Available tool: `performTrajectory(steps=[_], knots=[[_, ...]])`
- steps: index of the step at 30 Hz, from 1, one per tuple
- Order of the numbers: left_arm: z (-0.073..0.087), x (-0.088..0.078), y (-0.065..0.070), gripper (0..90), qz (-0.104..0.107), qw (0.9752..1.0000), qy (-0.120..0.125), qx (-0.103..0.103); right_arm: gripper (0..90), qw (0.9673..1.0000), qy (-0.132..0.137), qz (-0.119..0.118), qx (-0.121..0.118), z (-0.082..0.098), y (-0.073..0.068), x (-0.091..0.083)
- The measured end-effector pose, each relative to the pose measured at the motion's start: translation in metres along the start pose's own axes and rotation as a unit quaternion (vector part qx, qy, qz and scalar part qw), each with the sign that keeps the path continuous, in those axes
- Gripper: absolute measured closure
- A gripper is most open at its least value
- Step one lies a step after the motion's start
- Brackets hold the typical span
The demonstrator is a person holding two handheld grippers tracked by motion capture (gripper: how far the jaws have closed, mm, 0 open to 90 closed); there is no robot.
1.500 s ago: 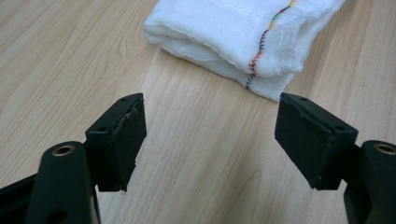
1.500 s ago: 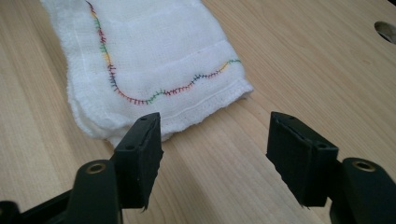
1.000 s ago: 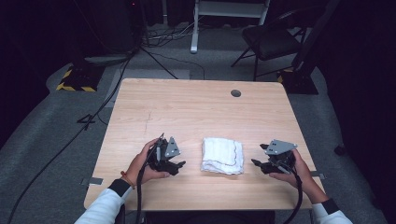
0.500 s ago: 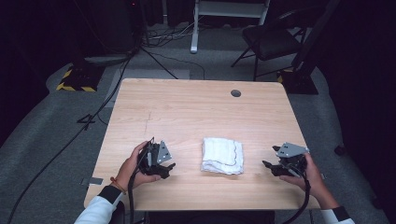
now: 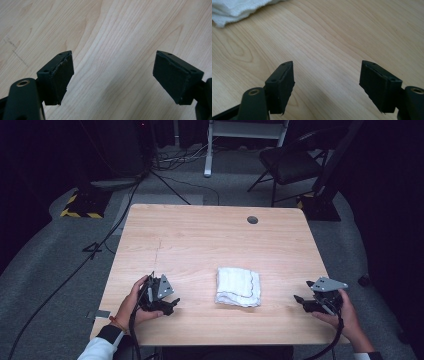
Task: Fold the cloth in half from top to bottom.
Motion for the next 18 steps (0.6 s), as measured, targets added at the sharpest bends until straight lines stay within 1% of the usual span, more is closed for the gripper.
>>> performTrajectory(steps=[1,2,4,6,8,10,12,14,15,18], knots=[[0.002,0.0,0.0,17.5,0.0,1.0,0.0,-0.005,28.3,1.0,0.0,0.0,0.007,0.003,0.002,-0.001],[0.004,0.0,-0.001,17.6,0.001,1.0,0.0,-0.007,28.2,0.9998,0.0,0.001,0.02,0.009,0.005,-0.003],[0.008,0.0,-0.002,17.6,0.003,0.9999,-0.004,-0.013,28.2,0.9997,0.0,0.001,0.024,0.012,0.007,-0.004],[0.012,0.001,-0.003,17.6,0.006,0.9998,-0.008,-0.017,28.0,0.9993,0.0,0.002,0.036,0.018,0.01,-0.006],[0.016,0.002,-0.003,17.6,0.011,0.9995,-0.011,-0.028,28.0,0.999,0.0,0.001,0.045,0.024,0.012,-0.006],[0.021,0.002,-0.004,17.5,0.011,0.9994,-0.018,-0.027,28.0,0.9986,-0.003,0.001,0.053,0.03,0.014,-0.006],[0.026,0.003,-0.006,17.9,0.018,0.9988,-0.019,-0.041,28.1,0.9981,-0.004,0.004,0.061,0.036,0.016,-0.006],[0.031,0.003,-0.006,16.8,0.018,0.9989,-0.029,-0.033,27.9,0.9971,0.0,0.001,0.076,0.043,0.018,-0.007],[0.033,0.002,-0.007,16.8,0.018,0.9989,-0.026,-0.034,27.9,0.9971,0.0,0.001,0.076,0.043,0.018,-0.007],[0.04,0.001,-0.01,17.1,0.035,0.9976,-0.015,-0.057,28.1,0.9956,0.002,-0.005,0.094,0.049,0.02,-0.007]])
Point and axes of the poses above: each handheld gripper's, and its own axes: x roughly forward along the jaws, z roughly out of its underside, y roughly to its right, the point moved 4 cm from there along x, roughly forward along the jaws, and after that the axes turned 4 degrees about x, right-handed, at the moved point
